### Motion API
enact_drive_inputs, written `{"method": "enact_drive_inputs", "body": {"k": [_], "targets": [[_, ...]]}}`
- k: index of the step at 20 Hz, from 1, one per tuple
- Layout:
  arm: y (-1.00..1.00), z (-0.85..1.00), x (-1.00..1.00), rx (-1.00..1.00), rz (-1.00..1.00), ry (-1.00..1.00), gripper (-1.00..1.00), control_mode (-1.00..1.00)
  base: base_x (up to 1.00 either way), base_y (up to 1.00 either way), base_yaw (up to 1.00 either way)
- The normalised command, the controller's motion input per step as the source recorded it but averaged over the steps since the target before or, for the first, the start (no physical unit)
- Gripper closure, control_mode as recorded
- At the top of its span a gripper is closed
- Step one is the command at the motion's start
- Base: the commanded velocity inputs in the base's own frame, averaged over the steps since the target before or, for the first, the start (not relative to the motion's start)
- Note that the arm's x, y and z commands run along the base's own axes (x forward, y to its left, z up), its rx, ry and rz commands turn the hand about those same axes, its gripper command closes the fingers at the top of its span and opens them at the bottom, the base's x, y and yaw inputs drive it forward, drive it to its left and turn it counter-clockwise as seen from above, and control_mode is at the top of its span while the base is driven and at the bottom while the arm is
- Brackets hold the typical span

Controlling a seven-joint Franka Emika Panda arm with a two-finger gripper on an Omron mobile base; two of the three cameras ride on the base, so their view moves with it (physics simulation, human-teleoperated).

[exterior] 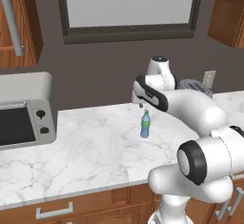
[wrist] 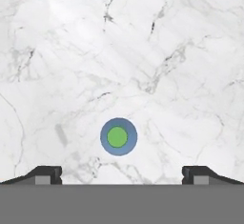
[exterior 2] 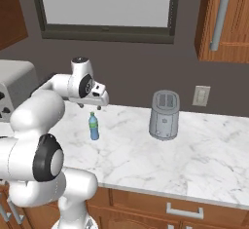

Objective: Place the drinks on the dining counter in a tight cluster.

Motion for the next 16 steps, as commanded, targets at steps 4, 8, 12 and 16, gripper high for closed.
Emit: {"method": "enact_drive_inputs", "body": {"k": [4, 8, 12, 16], "targets": [[0.00, -0.28, 0.10, 0.00, 0.00, 0.01, -1.00, -1.00, 0.00, 0.00, 0.00], [0.00, -0.28, 0.13, 0.00, 0.00, 0.03, -1.00, -1.00, 0.00, 0.00, 0.00], [0.00, -0.16, 0.13, 0.00, 0.00, 0.04, -1.00, -1.00, 0.00, 0.00, 0.00], [0.00, 0.00, 0.15, 0.00, 0.00, 0.04, -1.00, -1.00, 0.00, 0.00, 0.00]]}}
